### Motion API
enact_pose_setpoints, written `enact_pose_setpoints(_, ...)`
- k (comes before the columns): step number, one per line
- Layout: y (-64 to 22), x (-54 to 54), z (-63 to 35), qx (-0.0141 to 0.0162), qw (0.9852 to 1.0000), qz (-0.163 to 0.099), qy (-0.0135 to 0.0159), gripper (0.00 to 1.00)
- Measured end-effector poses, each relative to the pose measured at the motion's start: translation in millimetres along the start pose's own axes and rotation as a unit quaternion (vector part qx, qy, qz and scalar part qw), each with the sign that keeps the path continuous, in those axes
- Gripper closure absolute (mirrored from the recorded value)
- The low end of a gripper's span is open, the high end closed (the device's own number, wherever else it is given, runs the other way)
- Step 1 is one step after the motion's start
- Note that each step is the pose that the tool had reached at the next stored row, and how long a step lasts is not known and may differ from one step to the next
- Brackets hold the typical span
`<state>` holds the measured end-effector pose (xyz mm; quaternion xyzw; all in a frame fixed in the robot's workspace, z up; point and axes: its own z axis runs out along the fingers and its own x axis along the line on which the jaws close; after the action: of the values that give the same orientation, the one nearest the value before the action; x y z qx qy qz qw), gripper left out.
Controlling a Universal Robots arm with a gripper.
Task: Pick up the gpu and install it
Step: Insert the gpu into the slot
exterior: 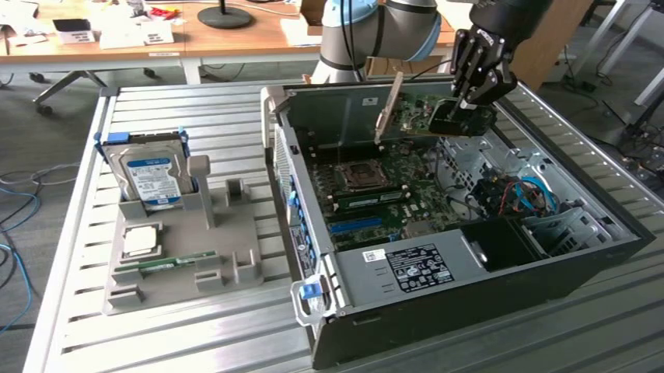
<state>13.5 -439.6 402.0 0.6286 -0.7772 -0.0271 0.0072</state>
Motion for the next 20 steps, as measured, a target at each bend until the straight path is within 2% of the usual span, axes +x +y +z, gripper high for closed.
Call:
enact_pose_setpoints(12, 0.0, 0.0, 0.0, -0.0005, 0.9997, -0.024, 0.0012, 0.73)
enact_pose_setpoints(16, 0.0, 0.0, 0.0, -0.0011, 0.9989, -0.047, 0.0024, 0.73)
enact_pose_setpoints(20, 0.0, 0.0, 0.0, -0.0016, 0.9974, -0.072, 0.0037, 0.73)
